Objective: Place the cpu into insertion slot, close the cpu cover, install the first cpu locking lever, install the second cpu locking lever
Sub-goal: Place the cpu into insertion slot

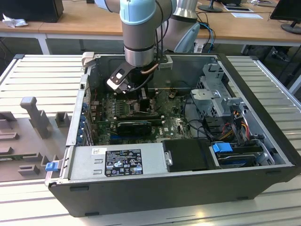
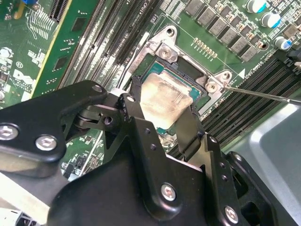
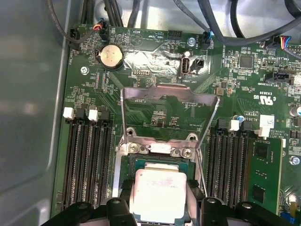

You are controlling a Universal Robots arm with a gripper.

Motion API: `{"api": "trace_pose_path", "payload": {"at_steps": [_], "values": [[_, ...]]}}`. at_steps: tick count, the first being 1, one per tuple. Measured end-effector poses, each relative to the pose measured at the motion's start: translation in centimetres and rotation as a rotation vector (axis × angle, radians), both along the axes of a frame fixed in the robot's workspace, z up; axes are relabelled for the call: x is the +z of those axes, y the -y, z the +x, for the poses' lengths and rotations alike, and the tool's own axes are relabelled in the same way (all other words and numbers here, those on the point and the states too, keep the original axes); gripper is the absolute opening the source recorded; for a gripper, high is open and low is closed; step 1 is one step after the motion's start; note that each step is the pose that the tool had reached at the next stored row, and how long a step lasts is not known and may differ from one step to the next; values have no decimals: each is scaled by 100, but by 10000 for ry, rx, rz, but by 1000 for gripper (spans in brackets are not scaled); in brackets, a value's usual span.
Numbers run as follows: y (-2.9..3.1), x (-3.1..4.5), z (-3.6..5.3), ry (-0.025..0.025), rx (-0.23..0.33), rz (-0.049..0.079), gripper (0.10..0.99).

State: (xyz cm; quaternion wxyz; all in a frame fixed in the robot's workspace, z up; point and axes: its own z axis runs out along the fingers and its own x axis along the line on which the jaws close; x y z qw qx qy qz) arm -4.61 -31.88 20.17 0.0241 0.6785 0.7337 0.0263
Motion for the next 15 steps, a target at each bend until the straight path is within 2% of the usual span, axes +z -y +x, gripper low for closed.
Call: {"api": "trace_pose_path", "payload": {"at_steps": [8, 9, 15], "values": [[0, -9, 0, -1, -25, 0, 545], [-1, -9, 1, 0, -25, 1, 608], [-42, -9, 11, 0, -25, 24, 608]]}}
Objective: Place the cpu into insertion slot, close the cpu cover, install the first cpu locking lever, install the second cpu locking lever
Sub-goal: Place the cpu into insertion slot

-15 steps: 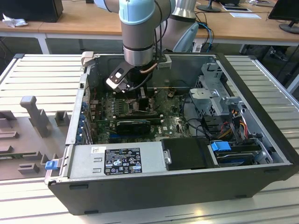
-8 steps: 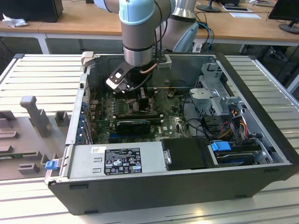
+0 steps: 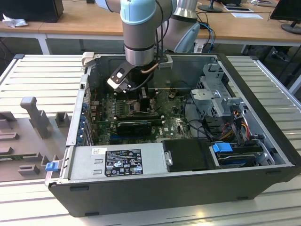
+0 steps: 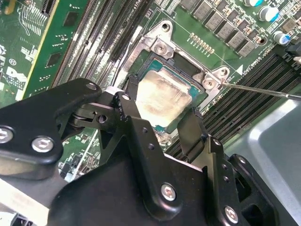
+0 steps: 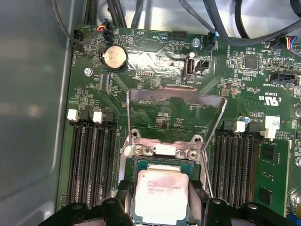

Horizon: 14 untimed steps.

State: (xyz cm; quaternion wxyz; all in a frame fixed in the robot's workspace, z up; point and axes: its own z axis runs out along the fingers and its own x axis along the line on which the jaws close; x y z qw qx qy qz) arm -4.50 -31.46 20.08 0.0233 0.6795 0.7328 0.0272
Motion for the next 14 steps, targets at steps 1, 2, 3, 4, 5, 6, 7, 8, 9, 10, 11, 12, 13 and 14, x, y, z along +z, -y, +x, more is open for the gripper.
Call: {"api": "trace_pose_path", "payload": {"at_steps": [1, 2, 3, 4, 5, 6, 7, 8, 9, 10, 11, 12, 13, 14], "values": [[4, 1, 0, 0, -1, 1, 608], [10, 53, 0, -1, 0, 0, 608], [10, 91, 0, 0, 0, 1, 608], [10, 137, 0, 0, 0, 0, 608], [10, 176, 0, 0, 0, 2, 608], [10, 200, 0, 0, -1, 2, 608], [10, 268, 0, 0, 0, 0, 608], [10, 296, 0, -1, 0, -1, 592], [10, 311, 0, -1, 0, -6, 525], [13, 313, 1, 2, 1, -10, 463], [15, 314, 0, 0, 1, -12, 404], [19, 314, 1, 0, 1, -15, 341], [22, 314, 1, 0, 1, -15, 282], [25, 314, 0, 0, 0, -15, 282]]}}
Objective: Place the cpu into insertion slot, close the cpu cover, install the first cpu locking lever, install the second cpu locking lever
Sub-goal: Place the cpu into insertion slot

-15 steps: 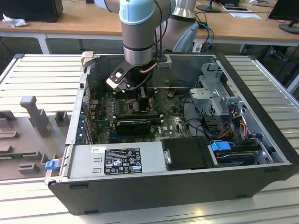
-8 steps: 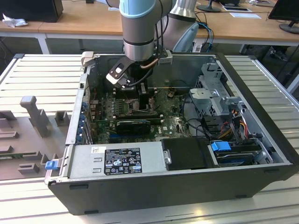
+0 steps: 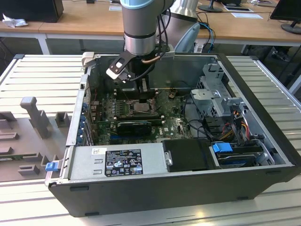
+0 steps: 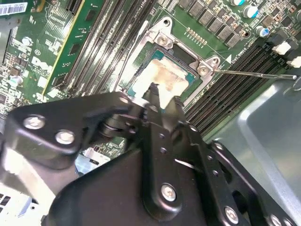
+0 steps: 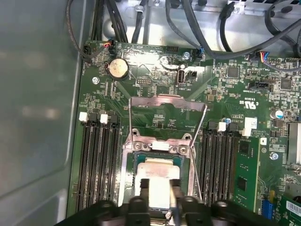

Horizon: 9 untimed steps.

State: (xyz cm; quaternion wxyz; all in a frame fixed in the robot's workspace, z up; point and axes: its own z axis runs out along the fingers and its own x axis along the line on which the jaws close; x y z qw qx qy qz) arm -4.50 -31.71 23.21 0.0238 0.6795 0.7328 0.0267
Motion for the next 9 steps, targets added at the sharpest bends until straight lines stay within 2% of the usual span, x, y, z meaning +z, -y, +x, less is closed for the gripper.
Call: {"api": "trace_pose_path", "payload": {"at_steps": [2, 4, 5, 9], "values": [[2, 6, -1, -2, -2, -4, 161], [2, 16, 0, 0, 0, -1, 161], [2, 19, 0, 0, 0, 0, 106], [2, 32, 0, -1, 0, -1, 106]]}}
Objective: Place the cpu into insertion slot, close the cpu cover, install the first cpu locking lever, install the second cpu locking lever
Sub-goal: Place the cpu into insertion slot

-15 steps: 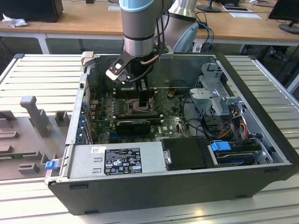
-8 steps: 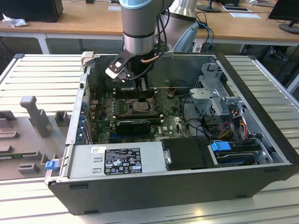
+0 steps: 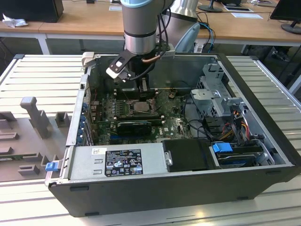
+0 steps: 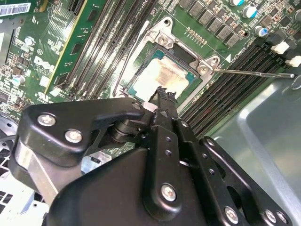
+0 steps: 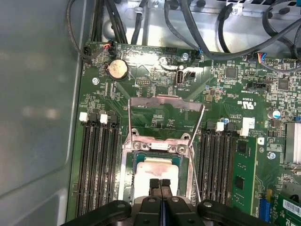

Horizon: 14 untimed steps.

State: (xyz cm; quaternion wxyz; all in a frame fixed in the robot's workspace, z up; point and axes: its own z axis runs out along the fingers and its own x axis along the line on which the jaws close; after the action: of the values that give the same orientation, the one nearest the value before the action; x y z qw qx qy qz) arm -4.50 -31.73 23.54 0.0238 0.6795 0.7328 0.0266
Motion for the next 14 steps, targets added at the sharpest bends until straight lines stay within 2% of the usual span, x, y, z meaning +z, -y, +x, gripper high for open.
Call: {"api": "trace_pose_path", "payload": {"at_steps": [14], "values": [[0, 66, 0, 2, 0, 3, 106]]}}
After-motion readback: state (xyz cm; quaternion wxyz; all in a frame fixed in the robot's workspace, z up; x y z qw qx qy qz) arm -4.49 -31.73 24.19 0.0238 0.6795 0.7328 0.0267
